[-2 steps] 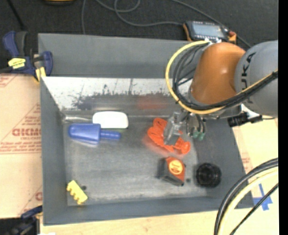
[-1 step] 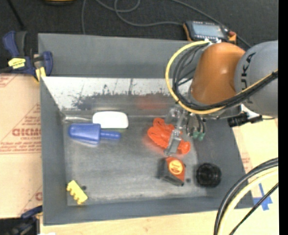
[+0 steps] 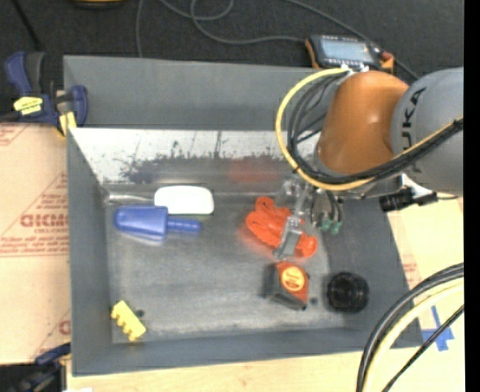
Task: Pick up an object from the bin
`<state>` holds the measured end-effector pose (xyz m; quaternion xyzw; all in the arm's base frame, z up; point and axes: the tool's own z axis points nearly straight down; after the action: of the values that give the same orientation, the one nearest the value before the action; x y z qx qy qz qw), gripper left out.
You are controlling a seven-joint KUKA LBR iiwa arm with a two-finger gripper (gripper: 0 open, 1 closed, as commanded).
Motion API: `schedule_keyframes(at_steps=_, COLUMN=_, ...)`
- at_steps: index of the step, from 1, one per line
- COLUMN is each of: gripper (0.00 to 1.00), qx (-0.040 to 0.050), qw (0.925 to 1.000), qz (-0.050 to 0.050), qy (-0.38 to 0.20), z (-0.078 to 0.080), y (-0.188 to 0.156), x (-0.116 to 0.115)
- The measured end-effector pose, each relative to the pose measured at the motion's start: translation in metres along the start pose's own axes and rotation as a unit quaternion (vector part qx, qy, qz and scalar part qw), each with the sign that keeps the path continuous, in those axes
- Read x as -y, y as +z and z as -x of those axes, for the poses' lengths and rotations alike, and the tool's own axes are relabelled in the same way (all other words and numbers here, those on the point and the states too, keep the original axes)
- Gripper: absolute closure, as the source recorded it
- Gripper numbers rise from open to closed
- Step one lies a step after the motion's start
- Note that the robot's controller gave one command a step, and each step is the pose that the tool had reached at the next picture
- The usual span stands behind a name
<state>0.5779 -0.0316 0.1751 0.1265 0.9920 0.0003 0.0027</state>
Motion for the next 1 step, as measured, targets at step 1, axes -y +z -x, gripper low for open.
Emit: schedule_keyframes(at_steps=1, gripper=1.00, qx=-0.0003, qw=0.9970, qz=0.000, qy=0.077, z=0.0397, y=-0.0077, x=-0.0115)
